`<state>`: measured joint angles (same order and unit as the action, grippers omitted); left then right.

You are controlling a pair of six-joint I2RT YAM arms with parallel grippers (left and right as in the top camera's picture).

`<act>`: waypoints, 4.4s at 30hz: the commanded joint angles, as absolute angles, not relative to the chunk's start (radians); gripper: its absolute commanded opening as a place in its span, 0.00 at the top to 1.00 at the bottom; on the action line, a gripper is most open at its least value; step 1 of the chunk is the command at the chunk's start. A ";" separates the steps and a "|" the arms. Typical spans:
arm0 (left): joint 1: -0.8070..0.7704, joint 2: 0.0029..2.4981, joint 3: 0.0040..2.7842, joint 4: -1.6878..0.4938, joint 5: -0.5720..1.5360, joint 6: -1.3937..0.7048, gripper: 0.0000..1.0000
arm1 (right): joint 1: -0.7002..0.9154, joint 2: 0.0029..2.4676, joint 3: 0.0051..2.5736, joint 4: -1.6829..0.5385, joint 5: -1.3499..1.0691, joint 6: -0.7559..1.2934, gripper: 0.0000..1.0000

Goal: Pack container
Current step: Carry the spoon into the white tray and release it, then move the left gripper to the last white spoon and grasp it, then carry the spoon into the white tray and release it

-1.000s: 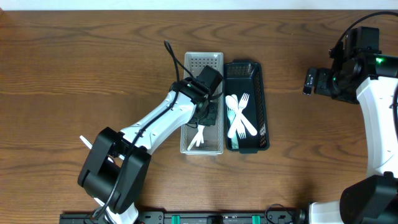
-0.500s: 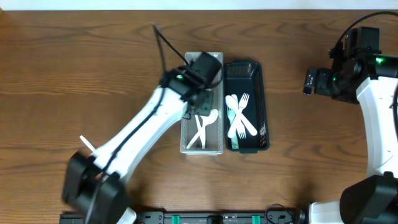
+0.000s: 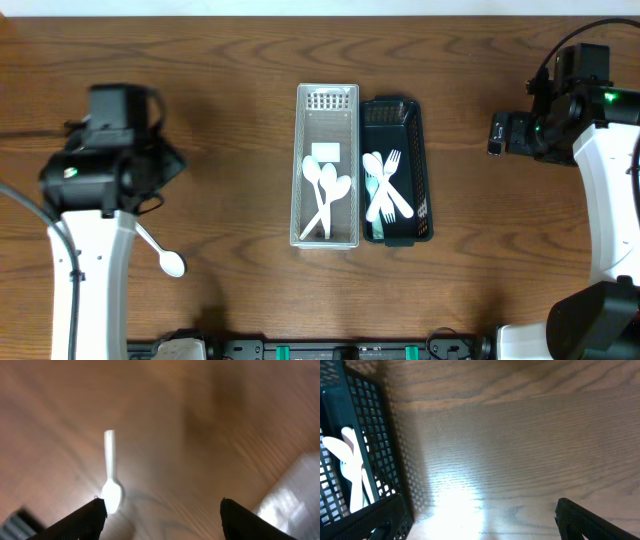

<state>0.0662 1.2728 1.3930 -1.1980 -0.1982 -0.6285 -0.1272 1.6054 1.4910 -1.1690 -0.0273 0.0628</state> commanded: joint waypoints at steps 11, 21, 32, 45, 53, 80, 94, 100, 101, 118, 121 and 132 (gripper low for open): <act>0.378 1.274 0.836 -0.839 -0.052 -0.722 0.05 | -0.130 1.605 1.490 -1.192 -0.031 0.047 0.01; 0.395 1.354 0.684 -0.635 -0.052 -0.643 0.03 | -0.130 1.605 1.490 -1.213 -0.031 0.047 0.01; 0.395 1.571 0.684 -0.530 -0.052 -0.643 0.02 | -0.130 1.605 1.490 -1.223 -0.031 0.047 0.01; 0.395 1.654 0.684 -0.522 -0.043 -0.640 0.26 | -0.130 1.605 1.490 -1.227 -0.031 0.047 0.01; 0.394 1.654 0.685 -0.556 -0.033 -0.640 0.48 | -0.130 1.605 1.490 -1.227 -0.031 0.047 0.01; 0.363 1.596 0.775 -0.697 0.065 -0.589 0.94 | -0.130 1.605 1.490 -1.230 -0.031 0.047 0.01; -0.210 1.322 1.298 -1.047 0.060 -0.528 0.94 | -0.130 1.605 1.490 -1.230 -0.035 0.056 0.01; -0.482 1.372 1.323 -0.907 0.060 -0.523 0.94 | -0.130 1.605 1.490 -1.227 -0.035 0.066 0.01; -0.514 1.390 1.323 -0.881 0.060 -0.511 0.94 | -0.130 1.605 1.490 -1.226 -0.035 0.066 0.01; -0.617 1.840 1.323 -0.742 0.060 -0.398 0.93 | -0.130 1.605 1.490 -1.227 -0.035 0.066 0.01; -0.617 1.828 1.327 -0.746 0.060 -0.384 0.57 | -0.130 1.605 1.490 -1.227 -0.035 0.066 0.01; -0.584 1.605 1.482 -0.901 -0.104 -0.262 0.35 | -0.127 1.605 1.490 -1.185 -0.035 0.065 0.01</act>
